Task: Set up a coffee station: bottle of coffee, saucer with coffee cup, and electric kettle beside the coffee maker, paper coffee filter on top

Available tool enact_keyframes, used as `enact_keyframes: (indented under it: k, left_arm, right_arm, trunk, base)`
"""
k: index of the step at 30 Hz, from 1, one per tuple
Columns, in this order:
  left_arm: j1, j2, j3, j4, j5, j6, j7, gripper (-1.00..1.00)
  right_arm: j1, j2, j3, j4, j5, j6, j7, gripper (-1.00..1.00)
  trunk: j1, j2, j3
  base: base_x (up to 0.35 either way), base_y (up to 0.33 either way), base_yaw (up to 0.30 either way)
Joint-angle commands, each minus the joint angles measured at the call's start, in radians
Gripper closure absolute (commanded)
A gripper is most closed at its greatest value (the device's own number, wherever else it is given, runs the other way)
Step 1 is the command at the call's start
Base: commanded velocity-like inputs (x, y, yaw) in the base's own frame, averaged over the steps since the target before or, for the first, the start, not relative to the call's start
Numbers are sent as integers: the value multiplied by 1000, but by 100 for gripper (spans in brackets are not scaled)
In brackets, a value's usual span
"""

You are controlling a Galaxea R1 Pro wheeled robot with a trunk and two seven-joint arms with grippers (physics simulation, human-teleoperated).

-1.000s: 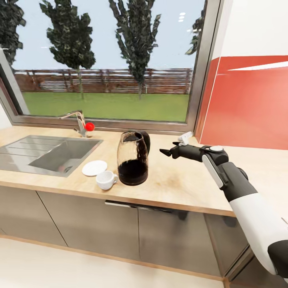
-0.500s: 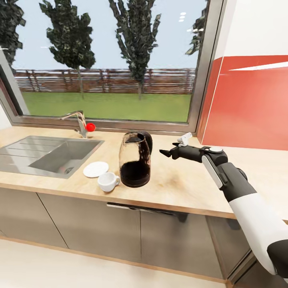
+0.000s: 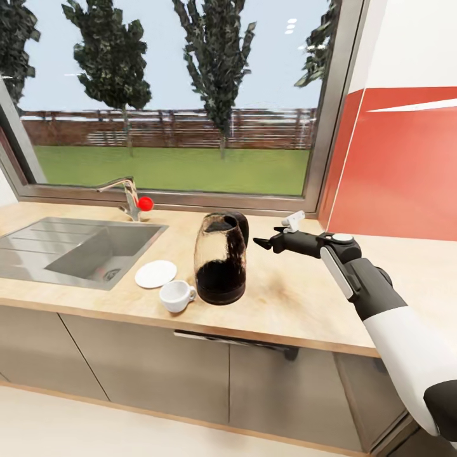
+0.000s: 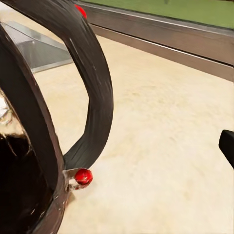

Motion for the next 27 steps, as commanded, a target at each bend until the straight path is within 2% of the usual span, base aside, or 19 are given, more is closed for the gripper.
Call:
enact_keyframes:
  k: [1,27]
  left_arm:
    - [-1,0,-5,1,2,-9,-1,-100]
    - [-1,0,-5,1,2,-9,-1,-100]
  right_arm:
    - [-1,-1,2,2,-9,7,-2,-100]
    - [-1,5,2,31,-8,5,-3,-100]
  trunk:
    - [0,-1,-1]
    - [0,-1,-1]
  base:
    - [52,56,0]
    - [28,30,0]
